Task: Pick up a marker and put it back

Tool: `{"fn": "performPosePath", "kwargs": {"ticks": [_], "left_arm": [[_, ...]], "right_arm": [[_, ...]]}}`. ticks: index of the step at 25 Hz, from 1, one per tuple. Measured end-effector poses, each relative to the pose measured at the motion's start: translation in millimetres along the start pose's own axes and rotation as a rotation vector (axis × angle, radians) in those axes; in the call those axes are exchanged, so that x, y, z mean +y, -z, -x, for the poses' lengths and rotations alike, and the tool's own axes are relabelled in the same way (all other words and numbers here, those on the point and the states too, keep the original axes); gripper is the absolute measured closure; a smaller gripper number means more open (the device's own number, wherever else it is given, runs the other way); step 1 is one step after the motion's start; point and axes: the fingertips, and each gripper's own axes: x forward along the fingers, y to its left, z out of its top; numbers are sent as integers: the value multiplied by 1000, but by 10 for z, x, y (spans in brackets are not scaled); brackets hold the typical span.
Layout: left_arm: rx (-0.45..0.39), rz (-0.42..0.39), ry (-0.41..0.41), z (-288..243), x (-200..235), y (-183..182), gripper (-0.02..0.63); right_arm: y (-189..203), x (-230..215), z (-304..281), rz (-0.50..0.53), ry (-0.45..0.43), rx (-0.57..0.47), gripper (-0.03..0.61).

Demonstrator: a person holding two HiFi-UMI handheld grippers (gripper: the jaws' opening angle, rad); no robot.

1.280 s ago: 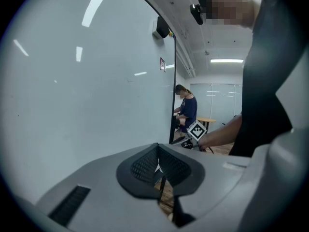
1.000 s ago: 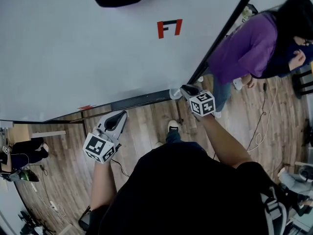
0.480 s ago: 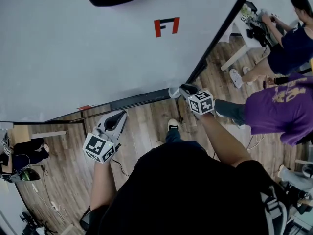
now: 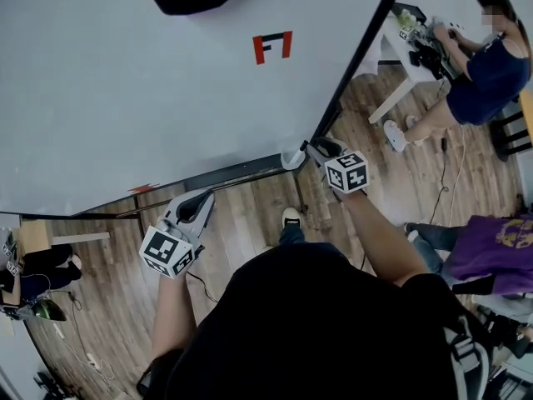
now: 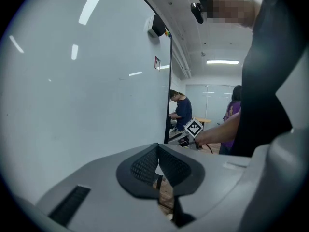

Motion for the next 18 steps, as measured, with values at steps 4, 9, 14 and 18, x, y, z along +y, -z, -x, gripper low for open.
{"fn": "performPosePath", "kwargs": {"ticks": [4, 9, 14, 18], "left_arm": [[-10, -9, 9, 27, -46, -24, 603], [-20, -22, 21, 74, -121, -62, 603], [-30, -35, 31, 163, -212, -102, 603], [-32, -40, 38, 209, -273, -96, 603]], "right_arm": [[-125, 58, 178, 7, 5, -33, 453], [-279, 206, 420, 22, 0, -76, 476], [-402, 382, 676, 32, -5, -116, 503], [-449, 486, 830, 32, -8, -142, 517]]}}
